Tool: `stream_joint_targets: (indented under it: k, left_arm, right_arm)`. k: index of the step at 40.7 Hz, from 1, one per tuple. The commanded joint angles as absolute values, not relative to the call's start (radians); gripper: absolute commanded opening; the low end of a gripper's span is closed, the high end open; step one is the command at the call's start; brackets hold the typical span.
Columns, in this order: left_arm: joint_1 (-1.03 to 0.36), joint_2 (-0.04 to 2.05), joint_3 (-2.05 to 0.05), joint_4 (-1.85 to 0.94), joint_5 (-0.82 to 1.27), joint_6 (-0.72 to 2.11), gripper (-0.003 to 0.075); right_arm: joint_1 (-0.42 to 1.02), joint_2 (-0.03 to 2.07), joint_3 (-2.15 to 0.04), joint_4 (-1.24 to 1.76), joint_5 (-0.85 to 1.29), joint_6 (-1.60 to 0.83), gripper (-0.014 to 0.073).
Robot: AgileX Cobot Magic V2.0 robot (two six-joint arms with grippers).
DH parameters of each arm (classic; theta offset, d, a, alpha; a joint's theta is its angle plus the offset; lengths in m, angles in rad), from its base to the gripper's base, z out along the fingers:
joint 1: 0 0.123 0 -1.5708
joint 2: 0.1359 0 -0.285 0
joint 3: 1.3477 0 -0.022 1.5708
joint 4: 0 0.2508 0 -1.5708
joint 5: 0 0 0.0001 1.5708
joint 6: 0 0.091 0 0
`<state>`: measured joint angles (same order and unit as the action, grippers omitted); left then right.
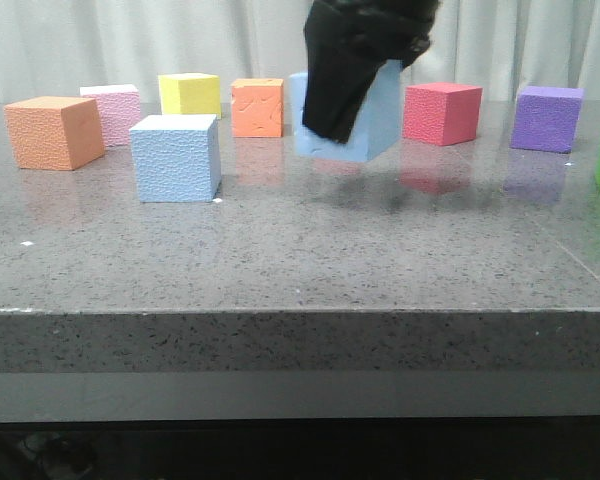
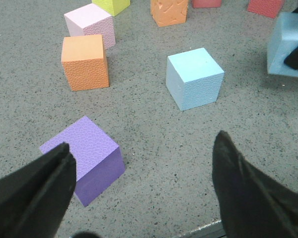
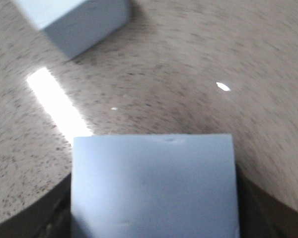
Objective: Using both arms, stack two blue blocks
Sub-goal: 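Grasp the light blue cube with the right gripper and carry it toward the center, then set the light blue cube down, open the right gripper, withdraw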
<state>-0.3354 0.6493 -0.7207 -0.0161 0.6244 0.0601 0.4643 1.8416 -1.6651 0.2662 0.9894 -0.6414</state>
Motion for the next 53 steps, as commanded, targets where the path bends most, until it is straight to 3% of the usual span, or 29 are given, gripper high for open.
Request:
stream_joint_targets:
  k: [1, 15, 25, 36, 53]
  left_arm:
    - [-0.344, 0.654, -0.755, -0.017, 0.556, 0.056, 0.0554]
    - [-0.344, 0.654, -0.755, -0.017, 0.560, 0.056, 0.0554]
    - [-0.344, 0.654, -0.755, -0.016, 0.564, 0.056, 0.0554]
    - [-0.344, 0.654, -0.755, -0.010, 0.578, 0.056, 0.0554]
    - [-0.344, 0.654, -0.755, 0.008, 0.580, 0.056, 0.0554]
  right_arm:
    - [0.459, 1.824, -1.726, 0.362, 0.993, -0.860, 0.0362]
    - [0.457, 1.890, -1.744, 0.397, 0.987, -1.169, 0.0397]
    - [0.457, 1.915, -1.747, 0.412, 1.007, -1.190, 0.0429]
    - [0.457, 1.915, -1.747, 0.415, 0.973, -1.195, 0.0649]
    - [0.457, 1.820, -1.748, 0.457, 0.984, -1.115, 0.0645]
